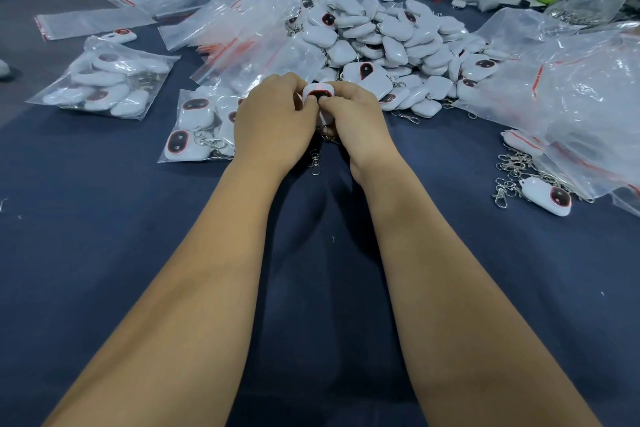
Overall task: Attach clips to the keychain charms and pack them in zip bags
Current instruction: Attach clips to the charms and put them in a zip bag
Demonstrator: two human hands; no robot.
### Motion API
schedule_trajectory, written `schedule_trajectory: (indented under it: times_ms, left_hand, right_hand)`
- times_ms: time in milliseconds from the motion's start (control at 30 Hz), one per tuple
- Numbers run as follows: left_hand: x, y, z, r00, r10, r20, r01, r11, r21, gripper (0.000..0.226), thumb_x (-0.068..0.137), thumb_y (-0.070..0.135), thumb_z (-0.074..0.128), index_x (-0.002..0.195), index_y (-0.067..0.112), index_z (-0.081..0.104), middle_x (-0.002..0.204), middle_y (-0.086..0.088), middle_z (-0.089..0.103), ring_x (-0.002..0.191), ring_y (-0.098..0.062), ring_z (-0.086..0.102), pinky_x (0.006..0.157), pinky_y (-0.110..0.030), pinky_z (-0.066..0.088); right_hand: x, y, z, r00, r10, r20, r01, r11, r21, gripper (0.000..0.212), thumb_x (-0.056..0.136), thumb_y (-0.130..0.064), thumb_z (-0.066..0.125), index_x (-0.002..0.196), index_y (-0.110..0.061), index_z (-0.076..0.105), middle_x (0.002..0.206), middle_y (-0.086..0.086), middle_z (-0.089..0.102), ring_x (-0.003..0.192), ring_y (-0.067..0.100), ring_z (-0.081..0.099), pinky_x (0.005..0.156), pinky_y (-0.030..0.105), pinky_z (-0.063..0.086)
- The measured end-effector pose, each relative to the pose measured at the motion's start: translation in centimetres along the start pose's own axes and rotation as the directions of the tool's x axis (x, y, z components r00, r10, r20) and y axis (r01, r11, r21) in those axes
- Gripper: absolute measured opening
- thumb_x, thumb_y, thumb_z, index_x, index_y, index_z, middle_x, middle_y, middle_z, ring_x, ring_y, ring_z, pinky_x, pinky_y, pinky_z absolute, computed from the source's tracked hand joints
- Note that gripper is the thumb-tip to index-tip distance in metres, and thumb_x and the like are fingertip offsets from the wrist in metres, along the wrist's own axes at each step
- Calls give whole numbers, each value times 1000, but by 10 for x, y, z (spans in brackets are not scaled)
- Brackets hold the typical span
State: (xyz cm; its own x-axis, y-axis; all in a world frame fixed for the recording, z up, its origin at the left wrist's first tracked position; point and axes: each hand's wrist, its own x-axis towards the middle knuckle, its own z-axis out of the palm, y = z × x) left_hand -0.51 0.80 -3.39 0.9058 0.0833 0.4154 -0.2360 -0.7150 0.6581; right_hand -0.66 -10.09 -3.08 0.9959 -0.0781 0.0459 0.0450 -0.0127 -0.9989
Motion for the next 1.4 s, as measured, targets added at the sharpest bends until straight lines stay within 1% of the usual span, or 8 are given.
schedule_trajectory:
  times_ms: [200, 400, 567, 733, 867, 1167, 1267, 1400]
  left_hand:
    - [-4, 3, -5, 1000, -8, -14, 7, 997, -74, 33, 79, 33, 48, 107, 26, 62, 82, 10, 61, 90, -18, 56, 77, -33, 43]
    - [0, -1, -5, 997, 9, -78, 20, 933, 361, 35, 77, 48, 57, 101, 22, 63, 106, 1, 57, 115, -30, 44, 91, -40, 28]
    - [2, -5, -4, 996, -66, -54, 82, 923, 377, 26, 81, 34, 57, 99, 21, 70, 108, -5, 61, 115, -32, 43, 93, -41, 28]
    - [3, -3, -7, 984, -93, -153, 121, 976, 182, 23, 84, 30, 51, 94, 22, 71, 99, 0, 68, 111, -31, 47, 91, -38, 30]
    - [2, 0, -10, 971, -78, -224, 95, 993, 66, 23, 87, 29, 50, 94, 18, 68, 99, 0, 68, 109, -30, 49, 93, -38, 35]
    - [-2, 5, -12, 936, 48, -348, -82, 993, -85, 20, 83, 27, 51, 84, 15, 66, 84, 8, 58, 99, -24, 50, 86, -35, 39]
    - [-1, 3, -10, 934, 64, -351, -115, 985, -127, 18, 83, 25, 52, 84, 14, 66, 84, 9, 58, 96, -16, 46, 82, -21, 35]
    - [-2, 3, -7, 933, 108, -344, -177, 968, -178, 16, 84, 19, 54, 85, 10, 67, 86, 6, 62, 95, -14, 46, 82, -6, 30]
  right_hand:
    - [-1, 0, 2, 988, -65, -141, 77, 994, 81, 11, 92, -9, 61, 97, -19, 65, 83, 1, 63, 70, 10, 57, 67, 24, 48]
    - [0, -2, -3, 961, -30, -276, 72, 987, 141, 4, 98, -23, 58, 101, -21, 58, 80, 1, 64, 68, 11, 62, 66, 22, 52]
    - [3, -4, -1, 980, 59, -192, 39, 881, 472, 28, 102, -22, 53, 123, -4, 45, 99, 17, 62, 76, 20, 71, 77, 28, 60]
    - [0, -7, -1, 998, 66, -14, -39, 731, 681, 7, 103, -9, 47, 108, -7, 44, 69, 7, 71, 90, 31, 73, 85, 36, 60]
    - [-2, -8, 5, 993, 78, 94, -122, 637, 761, 15, 102, -3, 42, 117, -3, 44, 88, 19, 64, 91, 34, 72, 80, 36, 61]
    - [-8, -1, 20, 1000, -25, -5, 26, 980, 198, 19, 100, -13, 54, 112, 2, 54, 100, 23, 68, 85, 27, 65, 90, 47, 55]
    - [-9, -1, 19, 978, -209, -21, 204, 970, -133, 23, 95, -12, 57, 77, -21, 68, 73, 7, 62, 75, 28, 56, 70, 42, 52]
    - [-7, 3, 18, 972, -215, 93, 234, 862, -449, 57, 87, -2, 49, 36, -26, 41, 67, 2, 32, 81, 23, 28, 66, 32, 25]
